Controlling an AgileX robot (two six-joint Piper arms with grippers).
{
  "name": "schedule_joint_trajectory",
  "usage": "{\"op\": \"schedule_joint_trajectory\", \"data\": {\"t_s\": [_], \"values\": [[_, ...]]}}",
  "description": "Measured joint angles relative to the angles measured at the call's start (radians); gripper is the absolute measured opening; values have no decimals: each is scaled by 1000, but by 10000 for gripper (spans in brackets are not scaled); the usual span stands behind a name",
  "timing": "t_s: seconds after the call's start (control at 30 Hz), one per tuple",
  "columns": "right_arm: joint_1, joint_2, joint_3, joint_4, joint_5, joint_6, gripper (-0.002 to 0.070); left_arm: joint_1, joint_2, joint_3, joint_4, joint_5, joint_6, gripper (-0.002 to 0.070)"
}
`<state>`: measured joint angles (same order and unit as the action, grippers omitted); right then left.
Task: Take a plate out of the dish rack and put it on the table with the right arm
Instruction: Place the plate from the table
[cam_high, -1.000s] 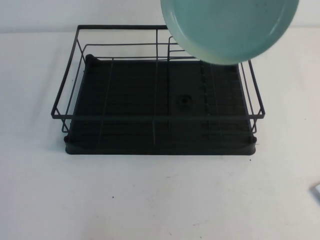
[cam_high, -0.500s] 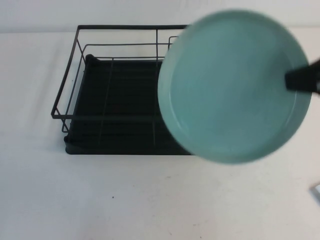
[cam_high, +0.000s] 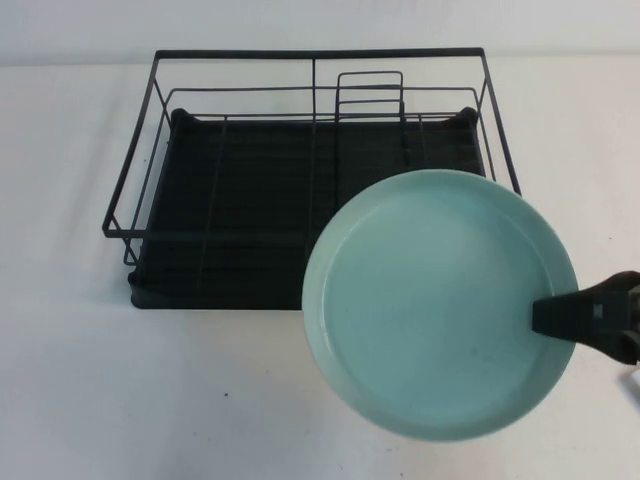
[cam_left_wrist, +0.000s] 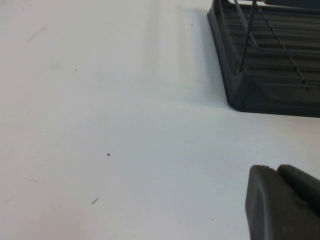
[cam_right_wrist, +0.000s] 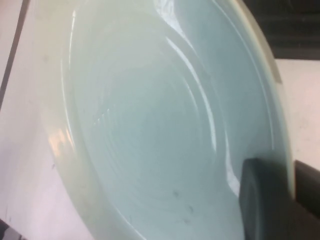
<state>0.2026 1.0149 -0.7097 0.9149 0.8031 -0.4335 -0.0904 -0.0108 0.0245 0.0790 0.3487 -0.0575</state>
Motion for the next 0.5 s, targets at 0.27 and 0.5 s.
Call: {"op": "schedule_joint_trajectory", "data": {"t_s": [0.27,0.5], "values": [[110,128,14,26,-51,24,34,0,0,0,0,0,0,-4],[247,328,14,42,-226,28,34,0,0,0,0,0,0,-4]]}}
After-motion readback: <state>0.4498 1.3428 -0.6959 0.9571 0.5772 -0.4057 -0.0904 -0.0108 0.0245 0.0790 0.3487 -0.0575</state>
